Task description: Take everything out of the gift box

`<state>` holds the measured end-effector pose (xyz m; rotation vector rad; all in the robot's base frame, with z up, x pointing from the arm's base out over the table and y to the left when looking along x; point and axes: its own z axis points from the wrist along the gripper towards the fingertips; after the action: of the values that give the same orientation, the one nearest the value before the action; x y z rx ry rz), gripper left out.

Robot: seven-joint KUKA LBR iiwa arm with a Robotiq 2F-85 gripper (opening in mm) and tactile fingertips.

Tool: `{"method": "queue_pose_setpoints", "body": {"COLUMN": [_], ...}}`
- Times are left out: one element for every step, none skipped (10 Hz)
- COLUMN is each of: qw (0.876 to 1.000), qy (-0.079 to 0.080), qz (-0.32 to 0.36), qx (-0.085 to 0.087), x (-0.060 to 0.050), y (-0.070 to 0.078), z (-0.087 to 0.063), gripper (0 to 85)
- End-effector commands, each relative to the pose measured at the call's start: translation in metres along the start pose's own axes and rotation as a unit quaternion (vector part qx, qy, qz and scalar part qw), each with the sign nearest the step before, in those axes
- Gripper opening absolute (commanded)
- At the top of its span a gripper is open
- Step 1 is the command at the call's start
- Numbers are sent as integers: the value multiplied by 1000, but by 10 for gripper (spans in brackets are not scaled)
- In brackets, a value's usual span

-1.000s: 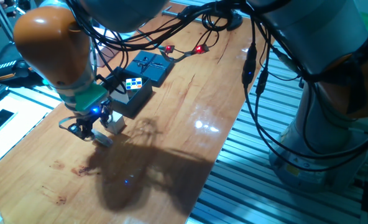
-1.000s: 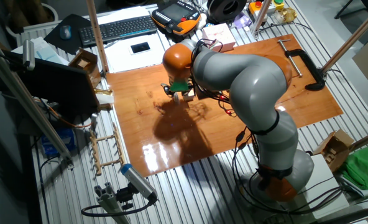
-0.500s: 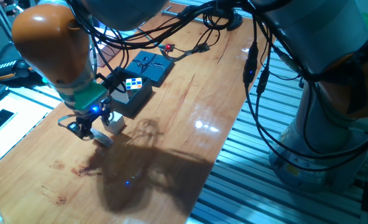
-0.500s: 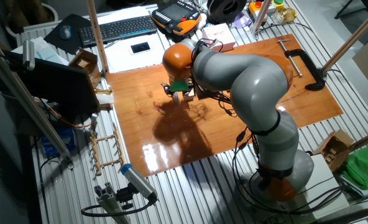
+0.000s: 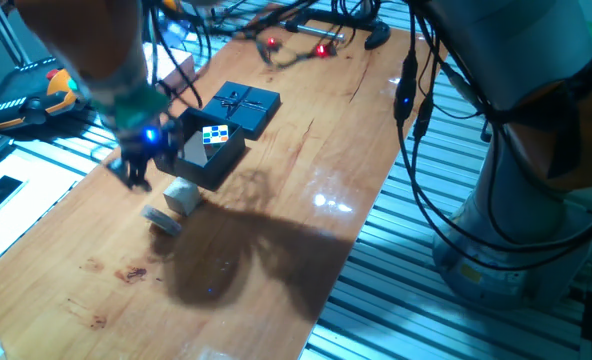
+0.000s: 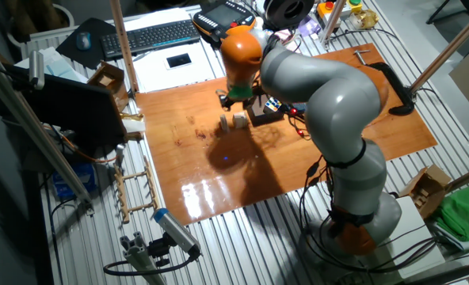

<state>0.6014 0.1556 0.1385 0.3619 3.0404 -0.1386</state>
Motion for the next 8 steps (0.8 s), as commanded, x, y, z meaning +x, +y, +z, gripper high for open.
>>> {"method": "queue_pose_setpoints", "body": {"qw": [1000, 1000, 1000, 999, 998, 998, 998, 998], "qy": [-1, -2, -1, 1, 1, 3, 2, 0], "qz": [4, 13, 30, 51, 65, 63, 61, 61], "qx": [-1, -2, -1, -2, -1, 0, 0, 3], "x": [-6, -9, -11, -13, -16, -17, -18, -18], "y": [-21, -31, -41, -50, -60, -67, -73, -78], "z": [-6, -5, -1, 2, 4, 5, 8, 12], "gripper": [577, 577, 580, 593, 610, 617, 617, 617]}}
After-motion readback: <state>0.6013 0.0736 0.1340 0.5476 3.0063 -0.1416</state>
